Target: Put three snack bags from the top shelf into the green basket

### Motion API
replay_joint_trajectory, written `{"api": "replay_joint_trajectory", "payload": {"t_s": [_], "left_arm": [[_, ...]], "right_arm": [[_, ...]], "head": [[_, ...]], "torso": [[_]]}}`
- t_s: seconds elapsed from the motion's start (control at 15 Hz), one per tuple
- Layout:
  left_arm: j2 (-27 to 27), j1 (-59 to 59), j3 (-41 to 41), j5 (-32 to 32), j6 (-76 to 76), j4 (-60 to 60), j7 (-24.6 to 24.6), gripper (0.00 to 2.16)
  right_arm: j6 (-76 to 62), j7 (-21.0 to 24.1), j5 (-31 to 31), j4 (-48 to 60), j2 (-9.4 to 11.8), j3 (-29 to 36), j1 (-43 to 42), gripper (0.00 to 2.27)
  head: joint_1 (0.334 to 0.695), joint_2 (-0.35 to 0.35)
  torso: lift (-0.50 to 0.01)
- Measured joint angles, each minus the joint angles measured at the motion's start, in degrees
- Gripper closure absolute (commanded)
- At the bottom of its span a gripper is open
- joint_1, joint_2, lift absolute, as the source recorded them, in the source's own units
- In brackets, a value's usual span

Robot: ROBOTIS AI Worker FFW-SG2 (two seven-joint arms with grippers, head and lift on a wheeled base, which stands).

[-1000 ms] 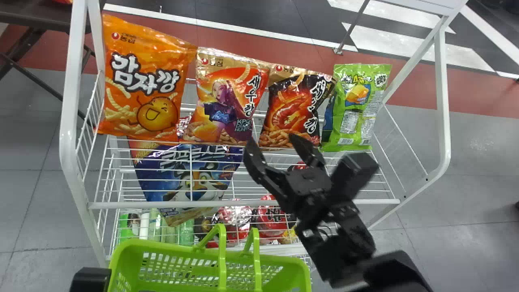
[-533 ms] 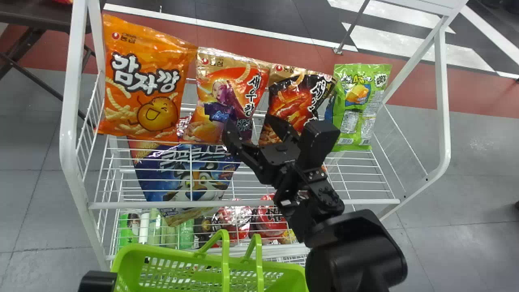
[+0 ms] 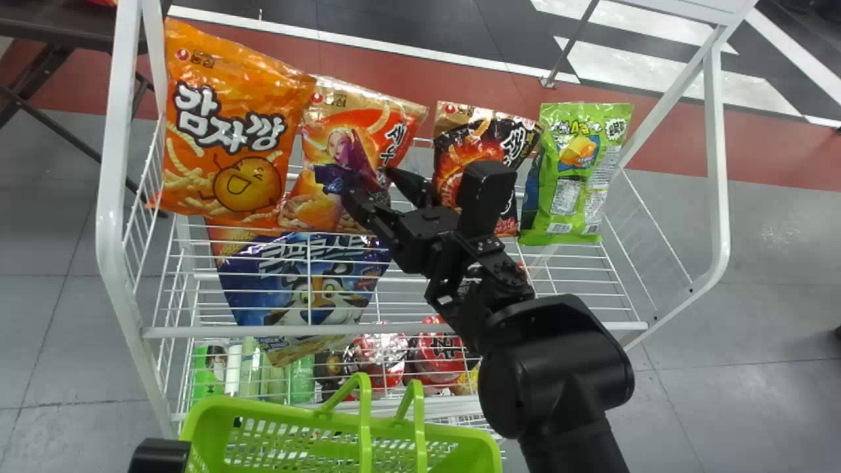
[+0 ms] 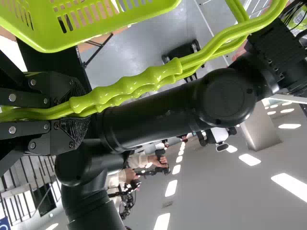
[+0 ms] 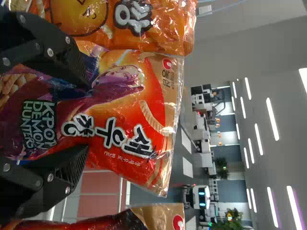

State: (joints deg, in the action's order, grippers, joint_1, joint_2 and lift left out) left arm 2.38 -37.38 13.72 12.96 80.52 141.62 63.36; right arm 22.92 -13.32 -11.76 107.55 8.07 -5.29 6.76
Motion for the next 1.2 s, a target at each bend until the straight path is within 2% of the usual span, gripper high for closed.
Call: {"api": "replay_joint_trajectory", "payload": {"t_s": [0.53, 0.93, 1.2], "left_arm": [[0.3, 0.9, 0.5, 0.1, 0.5, 0.1, -0.1, 1.51], [0.3, 0.6, 0.7, -0.3, 0.7, 0.5, -0.4, 1.51], [0.3, 0.6, 0.8, -0.4, 0.7, 0.7, -0.3, 1.51]], "right_arm": [[5.6, 0.1, 1.2, 8.5, 2.2, 1.7, 4.5, 2.24], [10.7, -1.3, -3.1, 14.8, 3.3, 5.3, 6.5, 2.24], [14.3, -1.1, -3.6, 20.7, 3.6, 8.1, 9.4, 2.24]], "head": [[0.695, -0.350], [0.695, -0.350], [0.695, -0.350]], "torso": [[-0.045], [-0.045], [-0.045]]}}
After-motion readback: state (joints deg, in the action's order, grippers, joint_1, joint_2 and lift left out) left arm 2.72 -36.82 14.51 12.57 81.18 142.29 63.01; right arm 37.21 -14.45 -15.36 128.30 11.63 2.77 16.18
